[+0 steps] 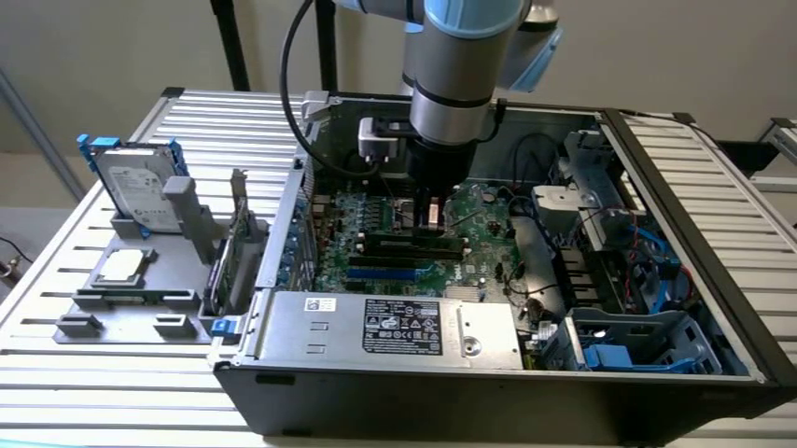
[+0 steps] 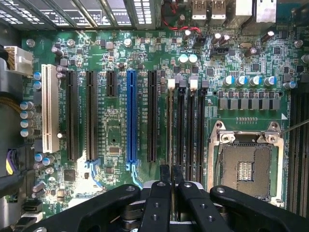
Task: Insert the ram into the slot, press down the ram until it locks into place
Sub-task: 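Insert the ram into the slot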
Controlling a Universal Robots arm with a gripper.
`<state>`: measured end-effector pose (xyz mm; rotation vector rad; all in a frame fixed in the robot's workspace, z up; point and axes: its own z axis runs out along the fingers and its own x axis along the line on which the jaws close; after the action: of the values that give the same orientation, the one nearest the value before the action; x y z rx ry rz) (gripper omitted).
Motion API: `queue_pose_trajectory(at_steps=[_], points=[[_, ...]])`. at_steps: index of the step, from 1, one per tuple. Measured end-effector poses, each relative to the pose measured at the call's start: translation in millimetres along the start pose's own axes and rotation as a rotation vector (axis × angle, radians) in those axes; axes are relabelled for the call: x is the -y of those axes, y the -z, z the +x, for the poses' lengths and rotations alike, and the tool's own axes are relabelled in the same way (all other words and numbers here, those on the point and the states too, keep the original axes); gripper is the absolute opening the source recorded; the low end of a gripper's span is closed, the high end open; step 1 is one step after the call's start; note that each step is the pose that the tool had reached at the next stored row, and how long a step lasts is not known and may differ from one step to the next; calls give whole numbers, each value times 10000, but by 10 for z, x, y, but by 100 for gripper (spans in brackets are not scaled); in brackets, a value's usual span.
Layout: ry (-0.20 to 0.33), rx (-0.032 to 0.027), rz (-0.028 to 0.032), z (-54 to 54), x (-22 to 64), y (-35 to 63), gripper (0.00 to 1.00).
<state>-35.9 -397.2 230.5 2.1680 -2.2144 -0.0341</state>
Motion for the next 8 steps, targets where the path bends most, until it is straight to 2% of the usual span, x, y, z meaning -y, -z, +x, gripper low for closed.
queue_pose_trajectory(at_steps=[8], points=[[-1, 0, 0, -7, 5, -13, 13]])
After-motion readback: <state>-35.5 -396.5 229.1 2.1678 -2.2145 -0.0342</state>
